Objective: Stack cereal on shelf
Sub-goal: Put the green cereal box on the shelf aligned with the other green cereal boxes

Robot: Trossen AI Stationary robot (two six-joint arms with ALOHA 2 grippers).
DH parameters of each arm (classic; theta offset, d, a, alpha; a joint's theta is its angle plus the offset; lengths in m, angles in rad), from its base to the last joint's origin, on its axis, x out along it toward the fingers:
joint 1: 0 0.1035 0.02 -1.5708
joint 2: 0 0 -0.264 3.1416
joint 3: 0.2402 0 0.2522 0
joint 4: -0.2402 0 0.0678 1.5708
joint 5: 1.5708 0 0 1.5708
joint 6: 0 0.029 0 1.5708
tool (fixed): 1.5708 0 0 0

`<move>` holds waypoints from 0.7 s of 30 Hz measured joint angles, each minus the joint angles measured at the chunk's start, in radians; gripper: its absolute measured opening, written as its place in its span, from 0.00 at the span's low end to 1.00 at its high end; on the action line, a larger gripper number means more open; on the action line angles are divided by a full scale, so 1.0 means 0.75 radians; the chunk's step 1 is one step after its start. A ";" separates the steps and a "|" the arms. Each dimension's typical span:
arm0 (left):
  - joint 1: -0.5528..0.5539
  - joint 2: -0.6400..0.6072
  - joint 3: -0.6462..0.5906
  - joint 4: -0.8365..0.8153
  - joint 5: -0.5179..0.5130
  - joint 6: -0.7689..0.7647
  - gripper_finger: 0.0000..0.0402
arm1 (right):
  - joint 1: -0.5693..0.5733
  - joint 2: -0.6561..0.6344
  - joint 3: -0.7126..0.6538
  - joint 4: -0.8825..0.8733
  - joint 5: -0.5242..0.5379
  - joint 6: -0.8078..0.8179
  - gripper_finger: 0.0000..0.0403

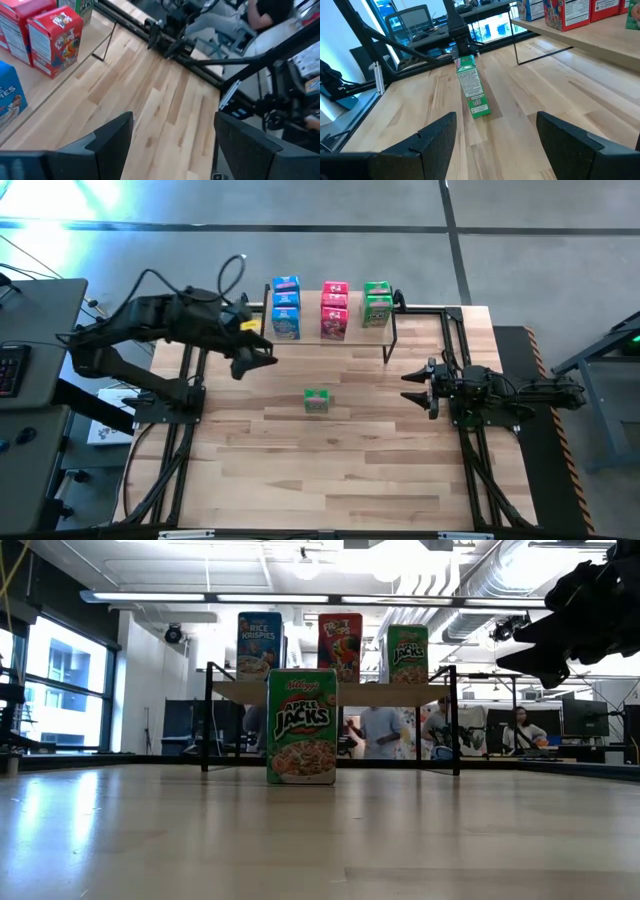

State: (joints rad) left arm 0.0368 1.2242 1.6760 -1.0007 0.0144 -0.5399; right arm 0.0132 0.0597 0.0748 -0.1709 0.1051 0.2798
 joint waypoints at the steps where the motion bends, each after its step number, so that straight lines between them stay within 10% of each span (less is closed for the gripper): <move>1: 0.000 -0.013 0.000 0.000 0.000 -0.007 0.67 | 0.000 0.000 0.000 0.000 0.000 0.000 0.66; 21: 0.000 -0.224 0.000 0.002 0.000 0.014 0.67 | 0.000 -0.001 0.004 0.577 -0.008 0.326 0.66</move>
State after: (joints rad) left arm 0.0365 1.0559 1.6760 -0.9993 0.0143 -0.5295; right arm 0.0132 0.0593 0.0777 0.2621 0.0990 0.5243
